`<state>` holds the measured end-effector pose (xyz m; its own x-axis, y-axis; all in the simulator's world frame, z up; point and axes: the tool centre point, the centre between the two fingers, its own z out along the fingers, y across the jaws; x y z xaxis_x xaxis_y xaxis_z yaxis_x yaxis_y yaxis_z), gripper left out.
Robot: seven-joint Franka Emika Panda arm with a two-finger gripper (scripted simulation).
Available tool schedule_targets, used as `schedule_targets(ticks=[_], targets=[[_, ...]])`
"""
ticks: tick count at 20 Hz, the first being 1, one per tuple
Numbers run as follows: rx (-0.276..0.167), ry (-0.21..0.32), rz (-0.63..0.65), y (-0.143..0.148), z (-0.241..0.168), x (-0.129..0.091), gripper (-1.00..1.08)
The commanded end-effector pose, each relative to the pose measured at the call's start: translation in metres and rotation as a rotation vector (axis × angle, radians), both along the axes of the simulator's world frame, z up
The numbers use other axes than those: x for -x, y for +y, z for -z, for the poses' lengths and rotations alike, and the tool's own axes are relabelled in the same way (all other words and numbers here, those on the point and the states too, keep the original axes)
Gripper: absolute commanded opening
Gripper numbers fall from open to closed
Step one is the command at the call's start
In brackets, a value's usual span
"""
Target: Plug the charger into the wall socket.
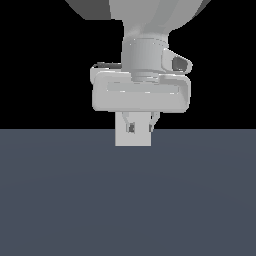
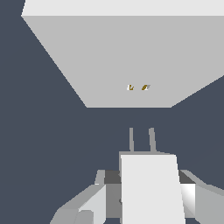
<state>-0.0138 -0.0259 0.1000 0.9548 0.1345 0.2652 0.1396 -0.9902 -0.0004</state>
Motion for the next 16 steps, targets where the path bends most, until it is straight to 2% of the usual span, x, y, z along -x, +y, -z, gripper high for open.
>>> schedule_targets(ticks=[1, 11, 16], targets=[[0.0, 0.0, 0.0, 0.001, 0.0, -0.004, -1.0], [0.0, 0.0, 0.0, 0.005, 0.0, -0.037, -1.0], [0.001, 0.0, 0.0, 0.007, 0.0, -0.046, -1.0]])
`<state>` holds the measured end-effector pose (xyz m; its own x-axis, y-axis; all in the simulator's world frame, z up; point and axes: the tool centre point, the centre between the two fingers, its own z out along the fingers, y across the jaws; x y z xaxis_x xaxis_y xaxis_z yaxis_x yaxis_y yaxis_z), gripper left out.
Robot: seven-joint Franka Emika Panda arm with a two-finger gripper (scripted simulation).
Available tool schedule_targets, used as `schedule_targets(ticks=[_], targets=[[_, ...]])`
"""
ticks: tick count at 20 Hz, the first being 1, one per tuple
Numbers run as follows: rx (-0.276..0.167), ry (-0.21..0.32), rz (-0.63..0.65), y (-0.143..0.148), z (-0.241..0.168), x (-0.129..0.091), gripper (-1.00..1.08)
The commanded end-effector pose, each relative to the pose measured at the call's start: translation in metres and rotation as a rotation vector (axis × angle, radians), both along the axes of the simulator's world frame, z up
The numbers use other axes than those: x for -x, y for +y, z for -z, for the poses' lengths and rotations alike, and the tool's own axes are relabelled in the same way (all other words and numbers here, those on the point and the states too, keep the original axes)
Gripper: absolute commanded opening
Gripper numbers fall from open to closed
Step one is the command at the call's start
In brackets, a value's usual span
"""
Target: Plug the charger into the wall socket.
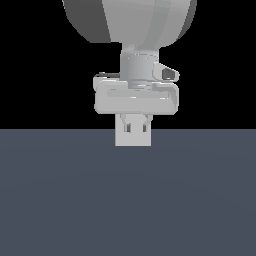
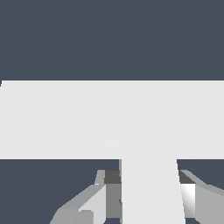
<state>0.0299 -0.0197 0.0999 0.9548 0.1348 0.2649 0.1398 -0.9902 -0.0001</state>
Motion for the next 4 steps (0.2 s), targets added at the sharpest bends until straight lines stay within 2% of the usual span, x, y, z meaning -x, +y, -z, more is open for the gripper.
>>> schedule_targets(ticks=[1, 4], targets=[[0.0, 0.0, 0.0, 0.0005, 0.0, -0.0032, -1.0], [0.0, 0.0, 0.0, 0.0003, 0.0001, -0.0034, -1.0]])
